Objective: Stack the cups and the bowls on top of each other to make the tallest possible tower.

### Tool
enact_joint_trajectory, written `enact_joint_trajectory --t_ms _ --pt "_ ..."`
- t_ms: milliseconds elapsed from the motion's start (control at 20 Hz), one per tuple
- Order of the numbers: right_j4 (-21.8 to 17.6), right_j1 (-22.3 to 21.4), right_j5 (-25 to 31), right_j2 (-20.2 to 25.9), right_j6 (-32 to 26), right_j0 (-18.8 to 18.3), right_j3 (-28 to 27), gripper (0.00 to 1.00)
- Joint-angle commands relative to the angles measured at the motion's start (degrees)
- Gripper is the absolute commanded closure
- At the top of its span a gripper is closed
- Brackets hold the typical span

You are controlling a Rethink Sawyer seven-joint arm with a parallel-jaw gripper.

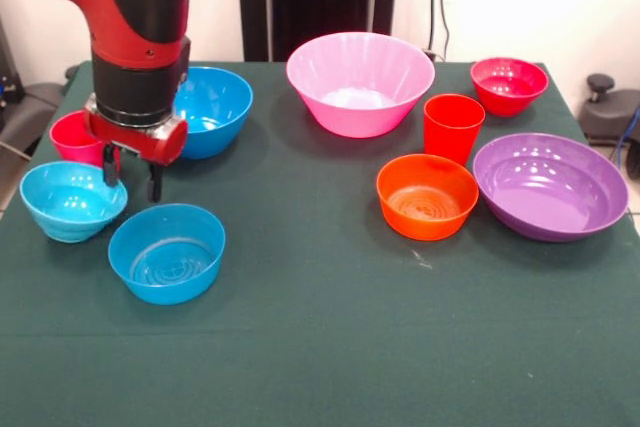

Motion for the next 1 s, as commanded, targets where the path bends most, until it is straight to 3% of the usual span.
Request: enact_joint_trajectory --t_ms 50,450,700,1000 --pt "-1.3 2.2 -1.5 8.7 -2.5 -0.6 2.7 0.00" --pt "-4.6 1.2 0.1 7.2 -4.9 1.0 0.7 0.00" --pt "-11.4 0.7 3.1 6.6 -13.6 3.3 -3.3 0.00" --pt "-17.7 -0.2 5.9 6.8 -17.3 4.8 -5.3 0.00"
